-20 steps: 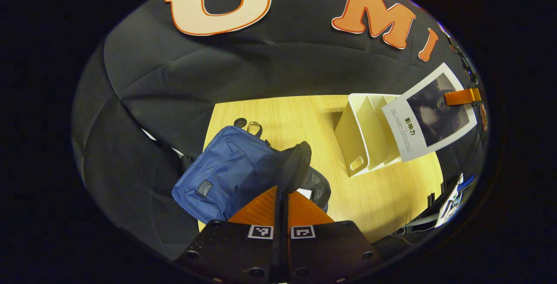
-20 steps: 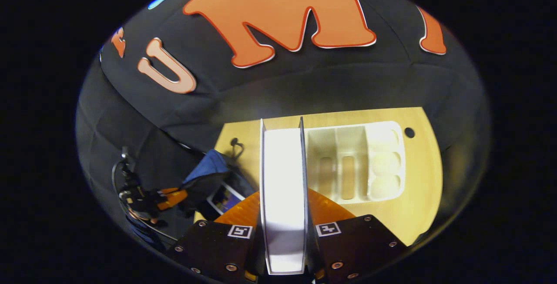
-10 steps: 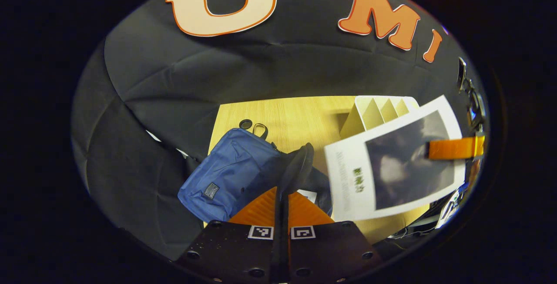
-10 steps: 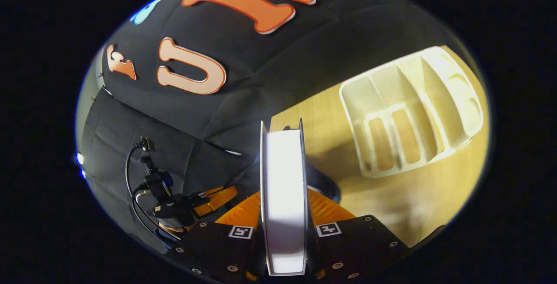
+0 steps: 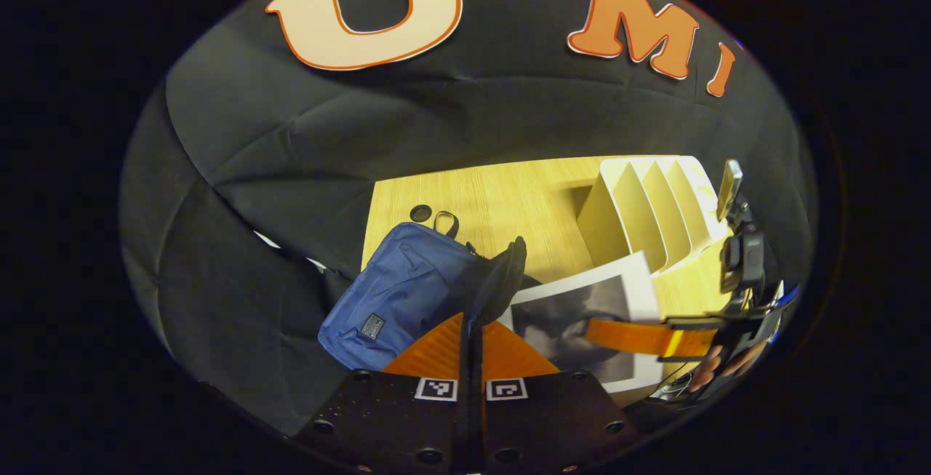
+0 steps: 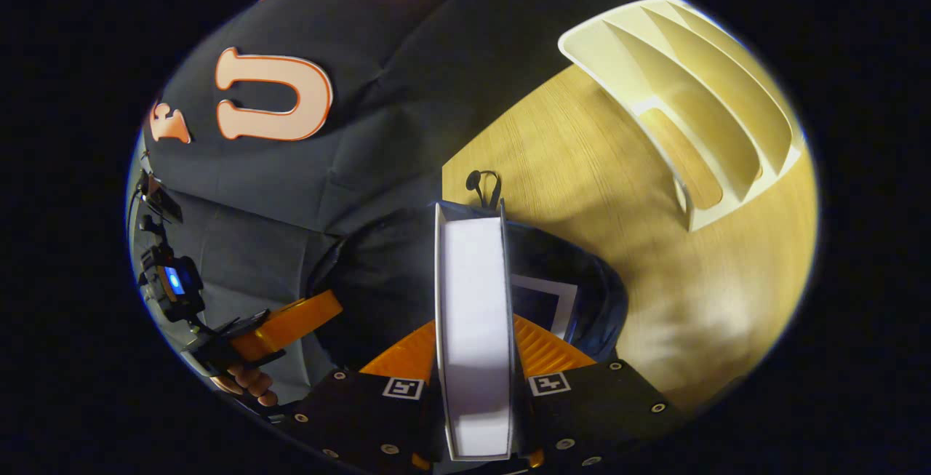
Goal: Open the schoolbag, grab two books from the bookshelf and put them into the schoolbag.
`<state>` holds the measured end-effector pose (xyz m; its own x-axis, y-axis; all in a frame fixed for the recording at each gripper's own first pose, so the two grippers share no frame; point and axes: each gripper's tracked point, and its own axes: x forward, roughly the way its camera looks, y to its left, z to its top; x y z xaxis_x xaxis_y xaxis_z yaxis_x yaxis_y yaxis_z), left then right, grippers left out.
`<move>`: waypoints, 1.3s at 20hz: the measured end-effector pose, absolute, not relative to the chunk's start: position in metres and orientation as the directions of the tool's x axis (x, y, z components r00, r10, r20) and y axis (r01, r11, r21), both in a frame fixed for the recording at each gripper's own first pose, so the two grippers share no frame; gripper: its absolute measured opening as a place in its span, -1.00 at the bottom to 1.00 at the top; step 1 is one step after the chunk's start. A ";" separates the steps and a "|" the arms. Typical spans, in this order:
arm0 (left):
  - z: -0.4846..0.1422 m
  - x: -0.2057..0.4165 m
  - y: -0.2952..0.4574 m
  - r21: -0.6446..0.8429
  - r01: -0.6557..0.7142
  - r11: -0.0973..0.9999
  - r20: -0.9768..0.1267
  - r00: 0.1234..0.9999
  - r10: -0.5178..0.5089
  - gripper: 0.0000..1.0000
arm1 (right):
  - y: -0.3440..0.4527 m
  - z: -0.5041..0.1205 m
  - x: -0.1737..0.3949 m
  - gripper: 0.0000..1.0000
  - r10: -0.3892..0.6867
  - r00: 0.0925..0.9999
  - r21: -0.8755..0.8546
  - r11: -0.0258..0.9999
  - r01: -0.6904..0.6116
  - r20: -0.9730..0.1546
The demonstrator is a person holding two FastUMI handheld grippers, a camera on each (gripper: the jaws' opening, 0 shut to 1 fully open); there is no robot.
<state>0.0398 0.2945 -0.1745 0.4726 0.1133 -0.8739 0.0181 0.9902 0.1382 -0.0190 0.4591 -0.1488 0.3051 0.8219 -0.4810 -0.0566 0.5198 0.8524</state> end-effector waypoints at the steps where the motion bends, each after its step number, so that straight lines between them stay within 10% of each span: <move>1: -0.174 0.040 0.294 0.137 0.024 0.990 -0.876 0.469 0.110 -0.99 | 0.468 -0.157 -0.021 -0.24 0.818 0.306 0.851 0.523 -0.046 -0.487; 21: -0.176 0.040 0.281 0.119 0.103 0.988 -0.888 0.456 0.060 -0.99 | 0.591 -0.221 -0.030 -0.18 0.844 0.323 0.904 0.391 0.176 -0.428; 24: -0.178 0.038 0.287 0.107 0.086 0.991 -0.886 0.460 0.056 -0.99 | 0.573 -0.221 -0.047 -0.03 0.828 0.246 0.863 0.486 0.135 -0.504; 25: -0.178 0.037 0.287 0.102 0.084 0.991 -0.884 0.464 0.052 -0.99 | 0.563 -0.219 -0.046 0.76 0.814 0.255 0.852 0.510 0.117 -0.522; 26: -0.177 0.036 0.286 0.097 0.082 0.992 -0.885 0.463 0.048 -0.99 | 0.553 -0.215 -0.044 0.71 0.806 0.264 0.846 0.526 0.092 -0.530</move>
<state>0.0360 0.2859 -0.1773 0.4634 0.0481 -0.8848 0.0817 0.9919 0.0968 -0.0442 0.5535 -0.2151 0.2635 0.8061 -0.5299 0.0921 0.5258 0.8456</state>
